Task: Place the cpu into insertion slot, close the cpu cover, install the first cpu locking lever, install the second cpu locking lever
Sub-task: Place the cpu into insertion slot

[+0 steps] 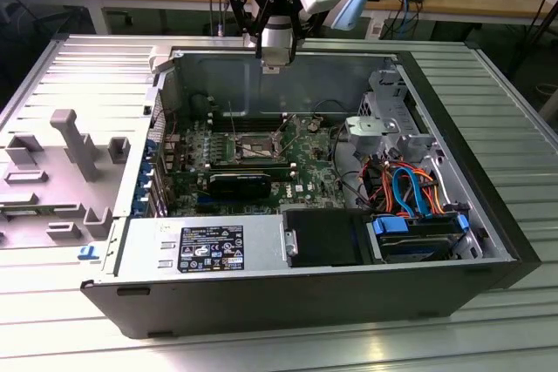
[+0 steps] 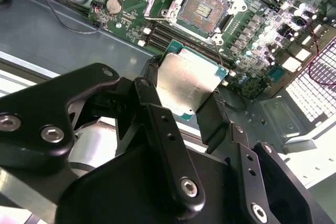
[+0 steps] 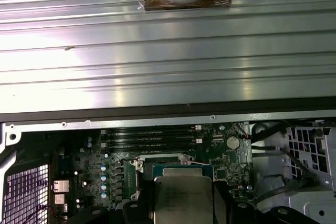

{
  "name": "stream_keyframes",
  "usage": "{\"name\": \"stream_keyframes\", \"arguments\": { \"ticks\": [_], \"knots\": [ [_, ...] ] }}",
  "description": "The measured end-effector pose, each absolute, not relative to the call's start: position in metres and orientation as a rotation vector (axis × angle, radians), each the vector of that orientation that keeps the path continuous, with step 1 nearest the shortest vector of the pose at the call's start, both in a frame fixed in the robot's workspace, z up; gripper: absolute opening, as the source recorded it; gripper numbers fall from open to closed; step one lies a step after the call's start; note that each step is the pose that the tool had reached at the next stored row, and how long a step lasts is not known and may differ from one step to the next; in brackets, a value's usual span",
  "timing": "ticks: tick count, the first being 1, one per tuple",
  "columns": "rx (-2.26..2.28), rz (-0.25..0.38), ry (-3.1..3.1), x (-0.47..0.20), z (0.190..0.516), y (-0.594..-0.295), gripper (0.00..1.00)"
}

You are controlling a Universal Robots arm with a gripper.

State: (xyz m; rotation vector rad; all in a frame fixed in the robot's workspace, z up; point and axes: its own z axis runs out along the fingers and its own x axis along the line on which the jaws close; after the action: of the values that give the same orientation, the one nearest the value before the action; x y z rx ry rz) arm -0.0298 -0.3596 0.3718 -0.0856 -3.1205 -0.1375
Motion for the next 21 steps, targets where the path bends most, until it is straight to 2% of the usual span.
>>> {"name": "stream_keyframes", "arguments": {
  "ticks": [21],
  "knots": [
    [-0.156, -0.138, -3.120, -0.0298, 0.3717, -0.3601, 0.54]
  ]
}}
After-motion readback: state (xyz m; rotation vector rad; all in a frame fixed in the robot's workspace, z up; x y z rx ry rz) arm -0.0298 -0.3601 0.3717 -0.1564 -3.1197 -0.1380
